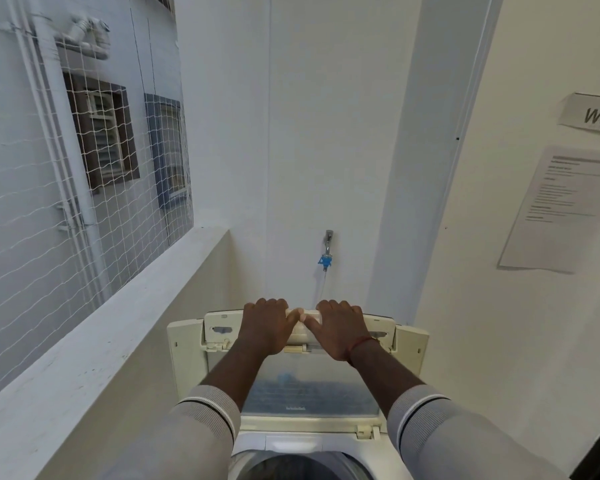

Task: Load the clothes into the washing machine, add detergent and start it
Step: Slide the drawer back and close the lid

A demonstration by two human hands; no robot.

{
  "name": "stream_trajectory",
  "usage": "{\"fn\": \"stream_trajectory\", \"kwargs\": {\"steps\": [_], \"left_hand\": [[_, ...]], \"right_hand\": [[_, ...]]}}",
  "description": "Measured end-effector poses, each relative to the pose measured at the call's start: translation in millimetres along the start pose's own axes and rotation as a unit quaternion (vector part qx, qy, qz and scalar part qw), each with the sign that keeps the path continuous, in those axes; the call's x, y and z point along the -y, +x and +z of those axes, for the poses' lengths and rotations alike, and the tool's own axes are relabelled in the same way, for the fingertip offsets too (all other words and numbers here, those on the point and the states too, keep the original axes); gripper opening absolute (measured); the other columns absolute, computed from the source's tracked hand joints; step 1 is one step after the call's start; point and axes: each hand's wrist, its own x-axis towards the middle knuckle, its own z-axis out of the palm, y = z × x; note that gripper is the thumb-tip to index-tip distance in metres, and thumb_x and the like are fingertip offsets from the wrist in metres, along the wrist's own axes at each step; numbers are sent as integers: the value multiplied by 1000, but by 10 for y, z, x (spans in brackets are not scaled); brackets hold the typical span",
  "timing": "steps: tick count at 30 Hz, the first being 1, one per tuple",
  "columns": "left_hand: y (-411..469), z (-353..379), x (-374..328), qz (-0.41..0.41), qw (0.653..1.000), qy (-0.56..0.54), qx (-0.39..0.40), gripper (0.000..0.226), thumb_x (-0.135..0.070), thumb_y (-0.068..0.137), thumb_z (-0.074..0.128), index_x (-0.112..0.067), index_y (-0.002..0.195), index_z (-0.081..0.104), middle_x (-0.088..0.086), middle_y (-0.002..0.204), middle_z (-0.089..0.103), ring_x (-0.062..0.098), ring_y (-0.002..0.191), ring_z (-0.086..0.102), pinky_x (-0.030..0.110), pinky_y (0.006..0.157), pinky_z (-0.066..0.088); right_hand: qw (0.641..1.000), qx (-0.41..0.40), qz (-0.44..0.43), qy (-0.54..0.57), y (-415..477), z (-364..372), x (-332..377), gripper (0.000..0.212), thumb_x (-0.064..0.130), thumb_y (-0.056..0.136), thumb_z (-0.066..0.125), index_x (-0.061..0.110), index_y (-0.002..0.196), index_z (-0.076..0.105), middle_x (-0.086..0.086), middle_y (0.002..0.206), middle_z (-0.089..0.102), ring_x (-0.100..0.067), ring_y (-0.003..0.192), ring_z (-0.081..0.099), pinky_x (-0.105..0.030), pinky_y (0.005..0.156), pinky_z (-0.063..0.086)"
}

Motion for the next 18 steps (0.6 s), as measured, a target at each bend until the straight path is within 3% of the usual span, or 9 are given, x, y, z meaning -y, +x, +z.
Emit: {"fn": "stream_trajectory", "kwargs": {"steps": [4, 8, 12, 18], "left_hand": [[-26, -74, 50, 15, 999, -11, 39, 57, -63, 95, 21, -23, 84, 60, 0, 89, 68, 18, 82, 58, 40, 85, 43], [-156, -151, 73, 37, 996, -28, 78, 50, -62, 95, 26, -27, 83, 60, -2, 86, 68, 12, 74, 55, 30, 70, 36], [-428, -307, 70, 52, 992, -55, 105, 44, -64, 93, 29, -33, 75, 54, -10, 72, 58, 8, 69, 53, 27, 63, 35], [-995, -377, 21, 64, 994, -54, 66, 69, -85, 75, 14, -31, 81, 56, -11, 75, 59, 5, 73, 56, 26, 61, 35]], "right_hand": [[1000, 10, -13, -6, -50, -83, 15, 56, 56, 99, 18, 19, 108, 58, -3, 107, 65, -23, 96, 57, -41, 89, 40], [999, 14, -40, 12, -206, -179, 9, 48, 49, 101, 21, 21, 92, 59, -4, 93, 67, -24, 85, 60, -40, 84, 42], [997, 27, -69, 27, -438, -238, 16, 50, 52, 99, 18, 22, 88, 57, -2, 87, 66, -24, 80, 61, -40, 80, 46], [993, 52, -92, 47, -1009, -343, 83, 55, 60, 95, 14, 26, 94, 57, 1, 91, 63, -23, 85, 58, -39, 78, 42]]}}
